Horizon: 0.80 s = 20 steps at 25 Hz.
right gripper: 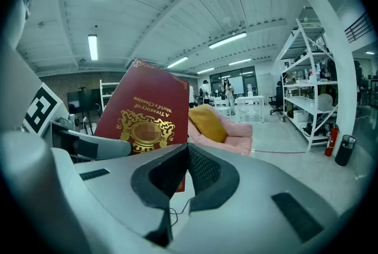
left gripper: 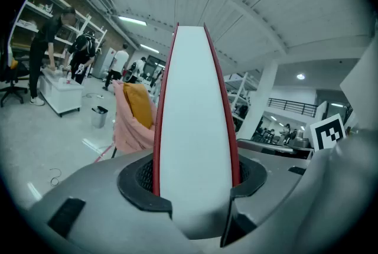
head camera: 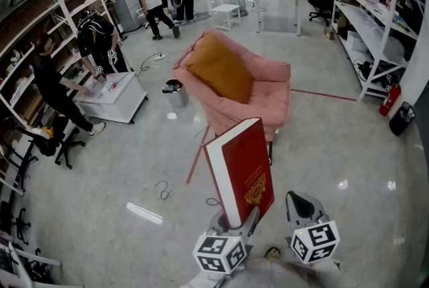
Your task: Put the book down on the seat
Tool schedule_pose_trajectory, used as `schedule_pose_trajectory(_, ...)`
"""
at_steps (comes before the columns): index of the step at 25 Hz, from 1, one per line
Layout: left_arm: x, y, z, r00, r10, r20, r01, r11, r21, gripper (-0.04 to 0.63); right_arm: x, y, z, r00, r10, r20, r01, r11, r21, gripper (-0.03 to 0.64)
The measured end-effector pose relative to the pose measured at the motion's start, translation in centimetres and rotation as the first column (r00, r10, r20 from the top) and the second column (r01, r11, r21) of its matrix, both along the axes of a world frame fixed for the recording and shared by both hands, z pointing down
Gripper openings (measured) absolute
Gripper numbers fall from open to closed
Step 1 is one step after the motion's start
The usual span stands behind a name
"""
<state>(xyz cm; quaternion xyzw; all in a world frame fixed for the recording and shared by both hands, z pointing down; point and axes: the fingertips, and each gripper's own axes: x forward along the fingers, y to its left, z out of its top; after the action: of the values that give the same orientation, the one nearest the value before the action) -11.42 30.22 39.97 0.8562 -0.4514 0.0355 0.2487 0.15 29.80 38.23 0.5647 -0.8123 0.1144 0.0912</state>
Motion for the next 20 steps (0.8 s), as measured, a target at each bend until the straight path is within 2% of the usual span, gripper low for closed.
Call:
schedule_pose_trajectory(16, 1.9, 3.1, 0.2, 0.999, -0.039, 0.001, 0.039, 0.999, -0.02, 0.242, 1.0, 3.5, 0.4, 0.998, -0.067, -0.007, 0.067, 0.998, -0.013, 0.005)
schedule_pose_trajectory(20, 2.2, 3.6, 0.1, 0.999, -0.043, -0.006, 0.043, 0.999, -0.012, 0.242, 1.5, 4.5, 0.6, 0.997, -0.056, 0.057, 0.056, 0.998, -0.01, 0.005)
